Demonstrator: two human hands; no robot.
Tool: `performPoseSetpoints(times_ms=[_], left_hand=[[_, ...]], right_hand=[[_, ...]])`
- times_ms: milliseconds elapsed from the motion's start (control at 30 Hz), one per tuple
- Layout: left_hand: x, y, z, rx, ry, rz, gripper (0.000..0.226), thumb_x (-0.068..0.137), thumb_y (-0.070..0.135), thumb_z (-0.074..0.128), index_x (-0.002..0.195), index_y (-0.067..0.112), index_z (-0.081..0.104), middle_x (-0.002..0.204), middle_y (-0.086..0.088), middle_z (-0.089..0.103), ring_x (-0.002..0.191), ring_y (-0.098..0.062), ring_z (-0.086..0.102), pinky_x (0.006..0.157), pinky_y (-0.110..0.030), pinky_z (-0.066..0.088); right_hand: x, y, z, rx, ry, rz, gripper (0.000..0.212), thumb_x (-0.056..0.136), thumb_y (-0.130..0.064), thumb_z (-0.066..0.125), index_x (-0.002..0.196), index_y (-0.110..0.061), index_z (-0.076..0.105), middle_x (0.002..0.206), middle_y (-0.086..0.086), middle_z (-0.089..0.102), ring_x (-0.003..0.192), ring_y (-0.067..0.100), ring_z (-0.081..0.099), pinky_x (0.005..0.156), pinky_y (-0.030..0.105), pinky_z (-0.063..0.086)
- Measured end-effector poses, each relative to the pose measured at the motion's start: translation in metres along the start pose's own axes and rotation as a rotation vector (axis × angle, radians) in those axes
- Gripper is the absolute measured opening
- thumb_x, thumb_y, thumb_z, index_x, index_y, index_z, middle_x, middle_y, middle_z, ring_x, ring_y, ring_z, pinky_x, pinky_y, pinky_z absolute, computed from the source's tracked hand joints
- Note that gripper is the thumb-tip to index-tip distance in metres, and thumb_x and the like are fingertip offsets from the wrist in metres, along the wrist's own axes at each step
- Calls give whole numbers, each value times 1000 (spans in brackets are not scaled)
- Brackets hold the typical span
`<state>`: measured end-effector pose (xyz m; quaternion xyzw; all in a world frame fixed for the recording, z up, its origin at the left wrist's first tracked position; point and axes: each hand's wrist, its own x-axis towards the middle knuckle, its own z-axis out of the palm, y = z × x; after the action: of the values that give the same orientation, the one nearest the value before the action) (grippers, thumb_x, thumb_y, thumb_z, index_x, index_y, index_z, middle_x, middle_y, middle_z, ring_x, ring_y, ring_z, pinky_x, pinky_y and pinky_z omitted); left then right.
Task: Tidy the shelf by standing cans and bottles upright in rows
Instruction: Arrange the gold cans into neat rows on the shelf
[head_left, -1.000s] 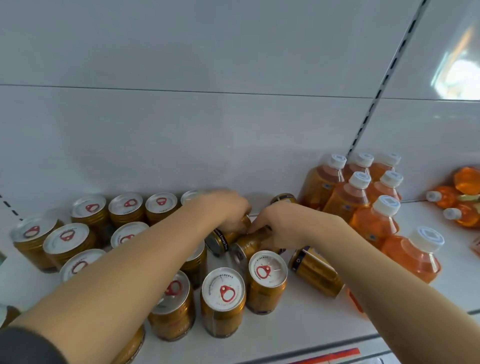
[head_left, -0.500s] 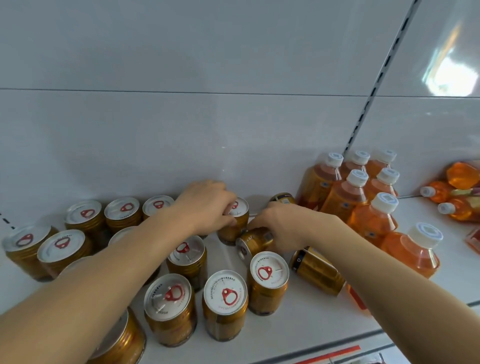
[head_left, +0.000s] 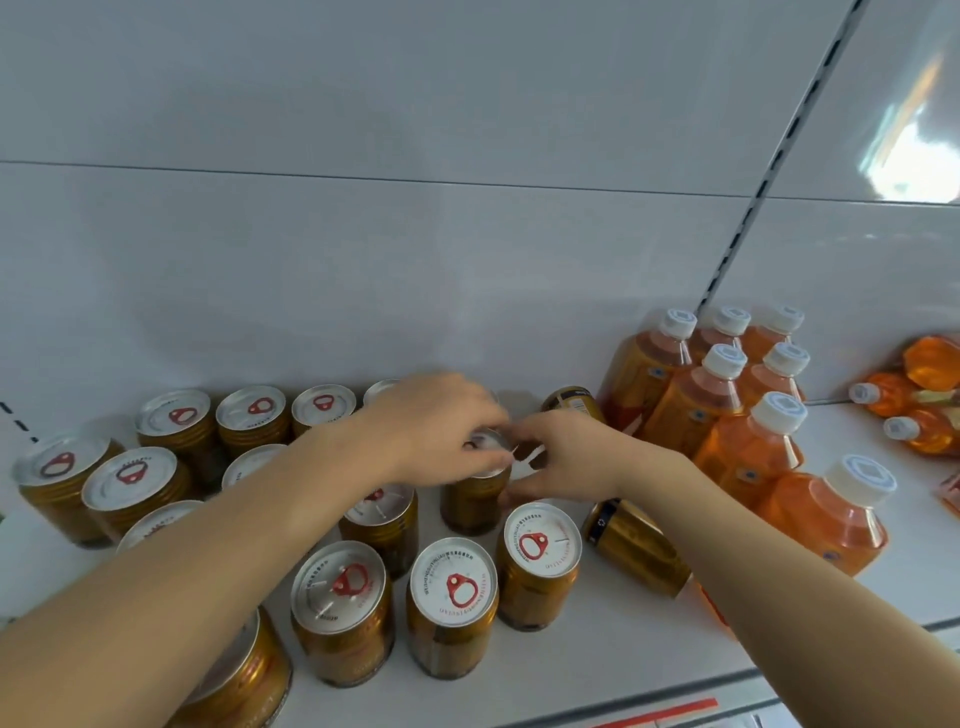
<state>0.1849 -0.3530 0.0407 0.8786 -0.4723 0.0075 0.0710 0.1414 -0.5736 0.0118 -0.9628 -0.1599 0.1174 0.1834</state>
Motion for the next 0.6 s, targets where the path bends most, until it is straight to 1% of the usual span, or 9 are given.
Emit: performPoseSetpoints(times_ms=[33, 133, 167, 233, 267, 333, 400, 500, 600], left_hand=[[1, 1, 3, 35, -26, 25, 41, 99, 64, 50, 121, 37, 70, 108, 13, 60, 105, -10, 52, 87, -36, 51], [2, 1, 4, 88, -5, 62, 46, 98, 68, 50, 124, 37, 70, 111, 12, 57, 107, -10, 50, 87, -33, 48], [3, 0, 4, 105, -8, 75, 49, 97, 70, 49, 126, 37, 70, 113, 12, 57, 108, -11, 50, 87, -33, 48], [4, -2, 4, 113, -29, 81, 52, 96, 71, 51, 131, 36, 68, 117, 10, 58, 111, -13, 49, 88, -33, 45], [6, -3, 4, 111, -39, 74, 51, 96, 70, 52, 132, 36, 67, 119, 9, 58, 113, -14, 49, 90, -34, 45], [8, -1, 5, 116, -37, 64, 50, 96, 69, 54, 131, 36, 67, 120, 8, 59, 116, -16, 49, 95, -37, 46], [11, 1, 7, 129, -35, 61, 50, 95, 67, 56, 133, 36, 66, 124, 7, 60, 120, -18, 48, 98, -41, 47], [11, 3, 9, 111, -56, 42, 51, 96, 66, 57, 138, 37, 62, 129, 10, 58, 123, -15, 46, 100, -40, 47], [9, 2, 10, 80, -49, 22, 53, 95, 67, 58, 139, 38, 61, 131, 12, 57, 123, -13, 46, 101, -39, 46]], right_hand=[[-1, -1, -1, -72, -11, 2, 64, 87, -60, 79, 142, -33, 63, 128, -12, 70, 113, 7, 66, 95, 31, 59], [-16, -8, -24, -225, -7, 67, 69, 93, -55, 75, 154, -32, 53, 137, -9, 66, 118, 12, 63, 101, 33, 54], [-25, -10, -35, -271, -2, 108, 65, 94, -53, 74, 152, -31, 54, 133, -8, 67, 116, 14, 63, 100, 35, 54], [-44, -10, -49, -385, -17, 202, 49, 93, -52, 74, 136, -29, 64, 115, -7, 69, 100, 15, 64, 89, 36, 57], [-53, -10, -51, -441, -50, 262, 46, 91, -54, 75, 128, -28, 66, 105, -6, 68, 92, 16, 63, 83, 36, 58], [-67, -11, -42, -559, -129, 356, 55, 84, -62, 77, 123, -25, 67, 97, -4, 66, 88, 21, 64, 78, 39, 60], [-72, -11, -30, -655, -199, 399, 62, 81, -67, 78, 121, -22, 69, 94, -2, 66, 86, 23, 66, 73, 37, 60], [-71, -7, -15, -653, -174, 363, 58, 84, -67, 76, 121, -24, 65, 90, -2, 65, 82, 21, 65, 65, 32, 56], [-66, 0, -6, -515, -47, 229, 53, 87, -64, 72, 126, -30, 60, 98, -6, 67, 86, 20, 64, 71, 35, 58]])
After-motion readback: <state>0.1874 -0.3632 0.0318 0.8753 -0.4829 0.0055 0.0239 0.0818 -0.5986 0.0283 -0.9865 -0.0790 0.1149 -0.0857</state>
